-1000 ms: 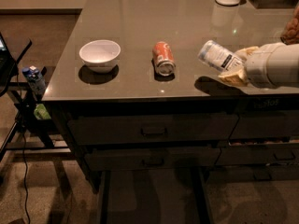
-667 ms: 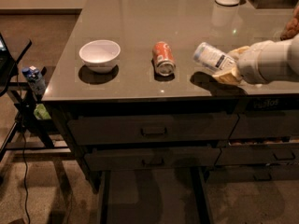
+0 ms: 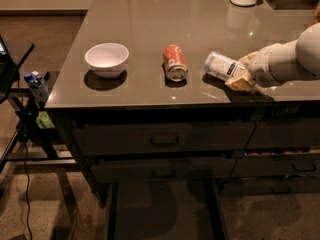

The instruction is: Pick blue plastic bottle from bottom drawer and place on counter

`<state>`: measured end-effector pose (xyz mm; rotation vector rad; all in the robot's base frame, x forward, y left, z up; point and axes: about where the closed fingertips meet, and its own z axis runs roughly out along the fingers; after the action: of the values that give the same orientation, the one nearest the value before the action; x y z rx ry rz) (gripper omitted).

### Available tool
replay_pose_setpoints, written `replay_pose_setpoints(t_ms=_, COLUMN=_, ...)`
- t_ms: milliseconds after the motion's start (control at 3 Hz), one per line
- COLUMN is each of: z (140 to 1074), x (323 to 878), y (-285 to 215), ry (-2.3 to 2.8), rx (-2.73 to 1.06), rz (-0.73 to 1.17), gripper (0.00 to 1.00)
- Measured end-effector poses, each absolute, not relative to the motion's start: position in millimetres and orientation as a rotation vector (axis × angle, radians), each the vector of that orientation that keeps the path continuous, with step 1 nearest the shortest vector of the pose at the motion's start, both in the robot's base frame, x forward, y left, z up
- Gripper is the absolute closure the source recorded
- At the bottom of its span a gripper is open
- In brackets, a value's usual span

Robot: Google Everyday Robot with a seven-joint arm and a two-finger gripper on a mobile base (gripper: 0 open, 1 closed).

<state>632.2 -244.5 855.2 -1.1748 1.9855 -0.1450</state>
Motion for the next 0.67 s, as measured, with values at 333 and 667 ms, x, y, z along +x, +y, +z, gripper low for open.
replay_pose_setpoints(t_ms=333, z=855.7, x=638.6, y=-240.6, ry=1.985, rx=-1.180, rz=-0.136, gripper=1.00)
replay_pose_setpoints(t_ms=667, z=855.7, x=638.6, y=-240.6, ry=1.985, rx=-1.180, rz=-0.136, gripper=0.81)
